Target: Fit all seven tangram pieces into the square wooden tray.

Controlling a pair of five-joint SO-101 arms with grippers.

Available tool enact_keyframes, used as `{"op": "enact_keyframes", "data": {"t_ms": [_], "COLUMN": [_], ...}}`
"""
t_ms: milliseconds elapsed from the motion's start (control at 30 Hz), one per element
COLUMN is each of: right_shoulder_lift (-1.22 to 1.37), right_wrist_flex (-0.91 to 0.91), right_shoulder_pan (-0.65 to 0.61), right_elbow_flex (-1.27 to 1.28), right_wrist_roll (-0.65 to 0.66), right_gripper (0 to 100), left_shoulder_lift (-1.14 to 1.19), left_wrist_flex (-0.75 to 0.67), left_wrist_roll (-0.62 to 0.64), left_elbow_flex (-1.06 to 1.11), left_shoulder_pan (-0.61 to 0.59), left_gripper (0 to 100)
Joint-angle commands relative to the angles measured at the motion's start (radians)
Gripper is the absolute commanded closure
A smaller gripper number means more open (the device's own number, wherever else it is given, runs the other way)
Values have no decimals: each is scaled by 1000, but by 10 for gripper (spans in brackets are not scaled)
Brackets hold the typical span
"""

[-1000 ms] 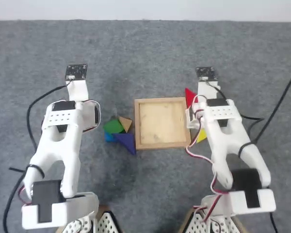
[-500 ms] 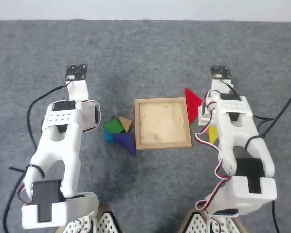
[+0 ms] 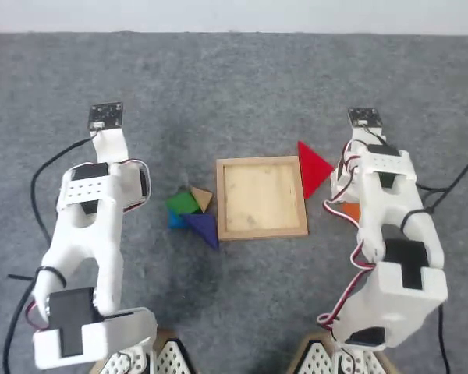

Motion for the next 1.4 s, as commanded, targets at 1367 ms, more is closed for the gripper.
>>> {"op": "enact_keyframes", "data": {"t_ms": [1367], "right_shoulder_lift": [-282], "right_wrist_flex": [278], "right_shoulder_pan": [-162], "right_elbow_flex": [-272], "right_wrist_roll": [-46], "right_gripper": [991], "left_shoulder_lift": [-5], "left_wrist_flex": [-117], "left_wrist_roll": [0], "left_elbow_flex": [42], "left_shoulder_pan": [-2], "left_gripper": [970]}}
